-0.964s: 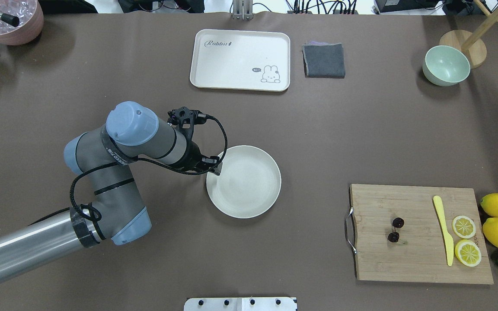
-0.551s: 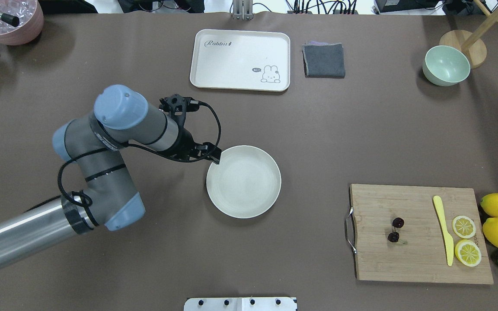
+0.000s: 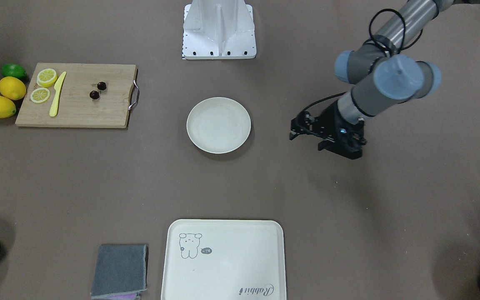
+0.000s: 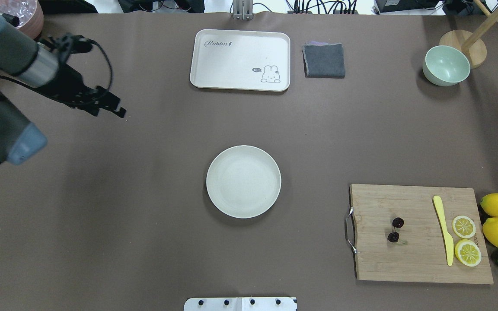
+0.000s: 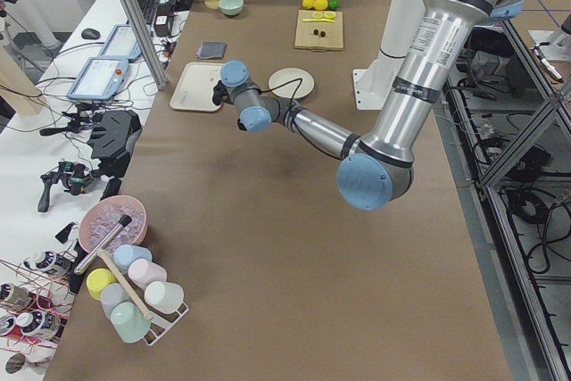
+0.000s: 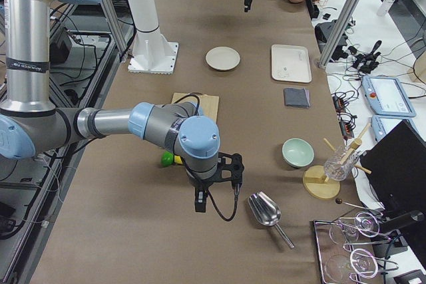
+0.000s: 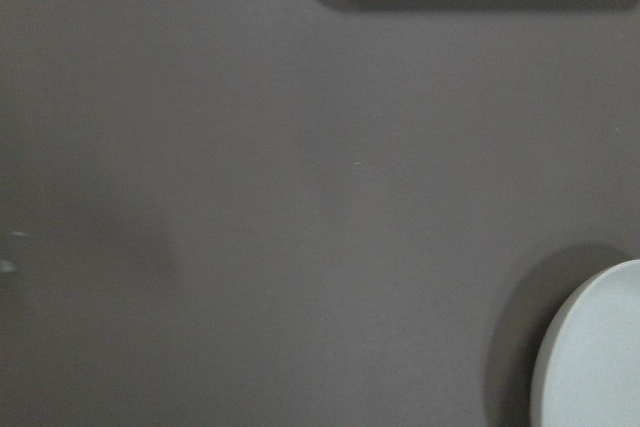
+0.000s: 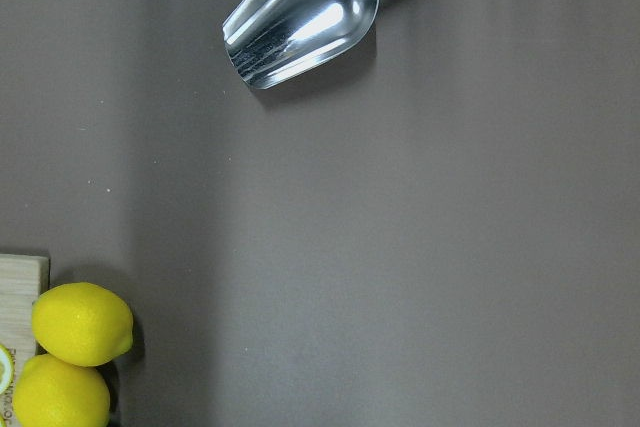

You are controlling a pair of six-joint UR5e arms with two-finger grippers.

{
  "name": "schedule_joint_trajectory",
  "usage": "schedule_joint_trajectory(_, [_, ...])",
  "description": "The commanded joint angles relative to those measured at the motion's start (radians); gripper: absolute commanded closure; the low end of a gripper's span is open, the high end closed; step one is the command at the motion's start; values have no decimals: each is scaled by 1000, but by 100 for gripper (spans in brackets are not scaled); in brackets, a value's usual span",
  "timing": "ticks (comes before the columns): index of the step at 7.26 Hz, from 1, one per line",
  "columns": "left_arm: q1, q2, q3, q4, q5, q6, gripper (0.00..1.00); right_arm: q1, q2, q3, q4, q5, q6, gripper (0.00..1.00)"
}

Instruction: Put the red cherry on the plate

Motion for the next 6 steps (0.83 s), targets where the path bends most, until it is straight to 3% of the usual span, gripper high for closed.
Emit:
schedule_joint_trajectory(1, [-218, 141, 0, 2, -178, 215, 3, 0, 6, 1, 0, 0, 2, 0])
schedule_joint_trajectory(3, [-320, 212, -3, 0, -273, 306, 3, 0, 20, -10, -2, 0, 2, 0])
schedule_joint_trajectory(6, [-372, 314, -65, 0, -349, 369, 3, 0, 25, -8, -2, 0, 10, 0])
